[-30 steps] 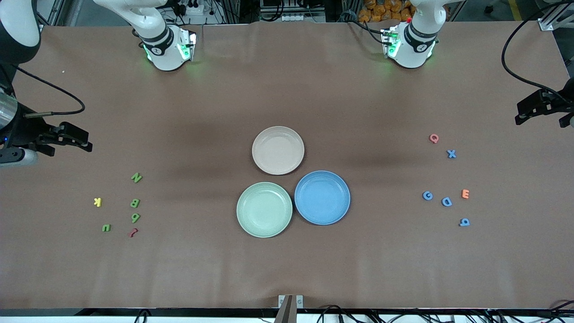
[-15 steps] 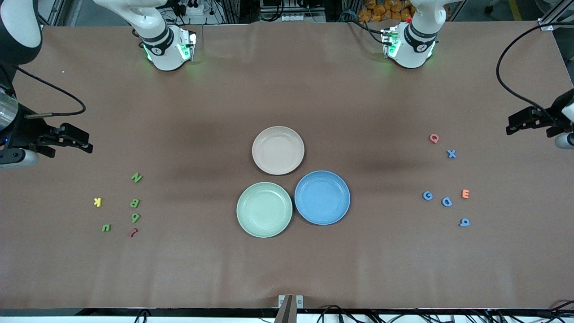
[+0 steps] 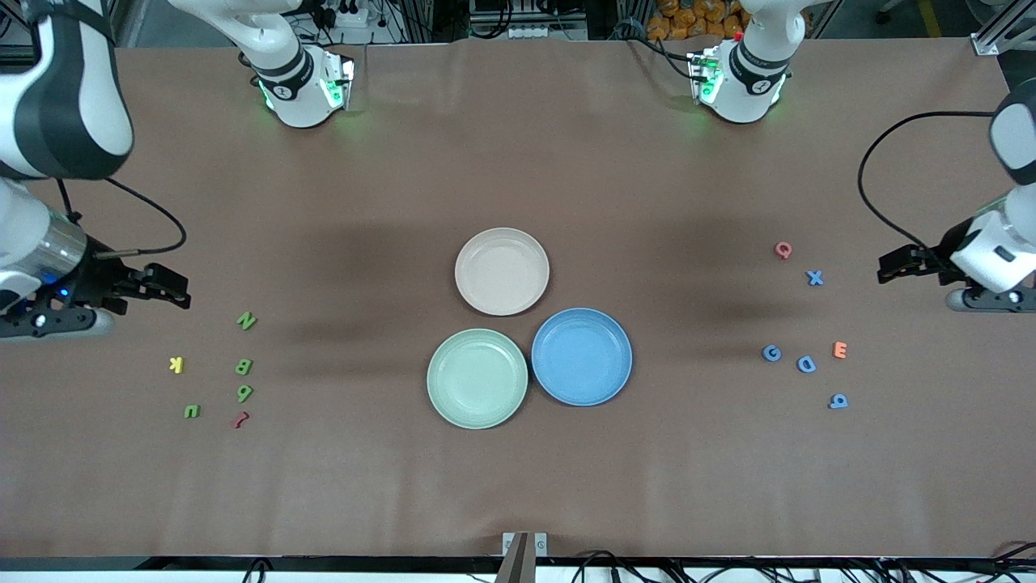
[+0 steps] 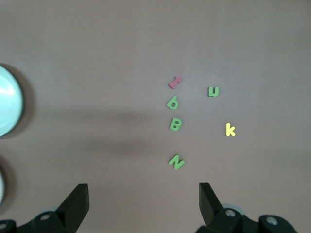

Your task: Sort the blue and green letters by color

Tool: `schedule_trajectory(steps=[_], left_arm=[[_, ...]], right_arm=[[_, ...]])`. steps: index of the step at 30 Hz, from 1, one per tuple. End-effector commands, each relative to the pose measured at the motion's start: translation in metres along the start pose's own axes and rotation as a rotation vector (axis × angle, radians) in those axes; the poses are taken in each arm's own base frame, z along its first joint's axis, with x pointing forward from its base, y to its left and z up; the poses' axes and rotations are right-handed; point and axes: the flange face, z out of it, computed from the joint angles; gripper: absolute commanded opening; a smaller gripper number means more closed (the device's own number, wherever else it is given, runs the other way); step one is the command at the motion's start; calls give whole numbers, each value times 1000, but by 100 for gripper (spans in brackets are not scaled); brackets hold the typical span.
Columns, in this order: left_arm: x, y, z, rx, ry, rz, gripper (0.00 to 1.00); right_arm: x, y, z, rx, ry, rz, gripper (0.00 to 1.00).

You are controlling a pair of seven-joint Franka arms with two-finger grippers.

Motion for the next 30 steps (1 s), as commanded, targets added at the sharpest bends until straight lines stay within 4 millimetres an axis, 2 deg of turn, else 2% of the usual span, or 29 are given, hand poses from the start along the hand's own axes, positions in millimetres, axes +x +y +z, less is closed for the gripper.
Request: schedule_trajectory(steps=[1, 6, 12, 17, 19, 25, 30], left_arm=[[-29, 1, 23, 3, 5, -32, 100], [-53, -11, 58, 10, 28, -60, 100], [-76, -14, 99, 13, 47, -73, 100], [-97, -19, 139, 16, 93, -80, 100], [-104, -17, 155, 14, 98, -77, 100], [-111, -16, 195, -8, 37, -12, 100], [-114, -26, 206, -15, 24, 16, 100]], right_arm=[[10, 19, 22, -26, 15, 16, 100], [23, 33, 57, -26, 5, 32, 100], [35, 39, 90, -26, 1, 19, 100], [39, 63, 121, -17, -1, 4, 100], [40, 66, 133, -13, -2, -15, 100], [50, 73, 164, -18, -14, -28, 100], [54, 95, 191, -14, -39, -8, 100]])
